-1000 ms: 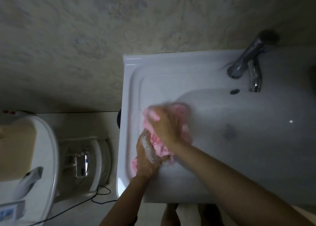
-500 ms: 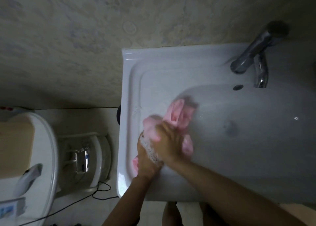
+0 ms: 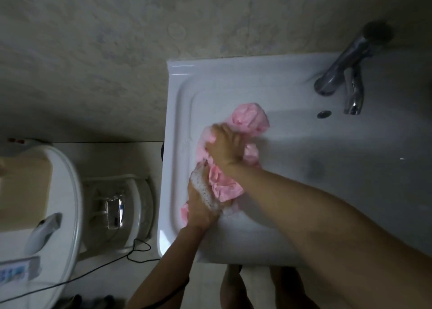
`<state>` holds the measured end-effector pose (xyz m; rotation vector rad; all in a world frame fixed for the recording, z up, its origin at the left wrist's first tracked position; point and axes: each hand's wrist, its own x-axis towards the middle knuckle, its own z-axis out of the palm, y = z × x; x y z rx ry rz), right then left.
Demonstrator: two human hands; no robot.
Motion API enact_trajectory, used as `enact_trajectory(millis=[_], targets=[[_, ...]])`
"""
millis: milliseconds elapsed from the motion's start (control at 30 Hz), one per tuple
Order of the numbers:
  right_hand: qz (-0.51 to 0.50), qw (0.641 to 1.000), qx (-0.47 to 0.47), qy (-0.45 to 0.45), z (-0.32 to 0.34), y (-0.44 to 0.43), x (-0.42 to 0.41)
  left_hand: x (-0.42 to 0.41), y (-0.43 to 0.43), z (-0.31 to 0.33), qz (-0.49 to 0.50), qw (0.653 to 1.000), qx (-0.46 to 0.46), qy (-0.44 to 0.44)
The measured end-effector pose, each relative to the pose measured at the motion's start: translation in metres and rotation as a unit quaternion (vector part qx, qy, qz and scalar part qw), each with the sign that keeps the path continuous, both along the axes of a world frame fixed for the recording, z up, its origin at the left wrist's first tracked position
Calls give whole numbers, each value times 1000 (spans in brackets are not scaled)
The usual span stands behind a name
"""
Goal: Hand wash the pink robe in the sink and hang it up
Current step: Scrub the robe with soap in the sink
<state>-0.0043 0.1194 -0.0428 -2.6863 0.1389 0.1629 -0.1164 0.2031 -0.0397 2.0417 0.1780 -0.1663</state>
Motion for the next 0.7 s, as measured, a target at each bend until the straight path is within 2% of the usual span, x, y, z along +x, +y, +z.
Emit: enact_trajectory(millis=[67,167,233,267,333,400,467,533,600,633,700], targets=[[26,996,73,52,15,-2,19,4,3,-4,-1,1000,-22,15],[8,988,152,5,39,-18,6,11,13,-7,-20,997,-51,47],[8,961,272,44,62,-32,-5,19,16,10,-1,996,-60,67],[-3,926,368,85,75,-38,-5,22,19,16,-4,996,-60,61],[5,831,530,167,99,-51,-4,34,25,30,-33,996,-62,63],[33,763,603,230,109,-62,-1,52,25,44,-122,988,-46,82],[18,700,667,255,115,-66,5,65,22,52,-187,979,-18,74],[-42,638,734,227,109,-68,15,70,20,63,-173,979,-46,101],[-86,583,791,166,96,-71,26,69,16,76,-157,984,-11,78],[-106,562,808,142,88,-74,30,67,13,81,-142,988,32,54],[-154,532,819,148,65,-80,34,64,3,87,-90,978,183,-42]])
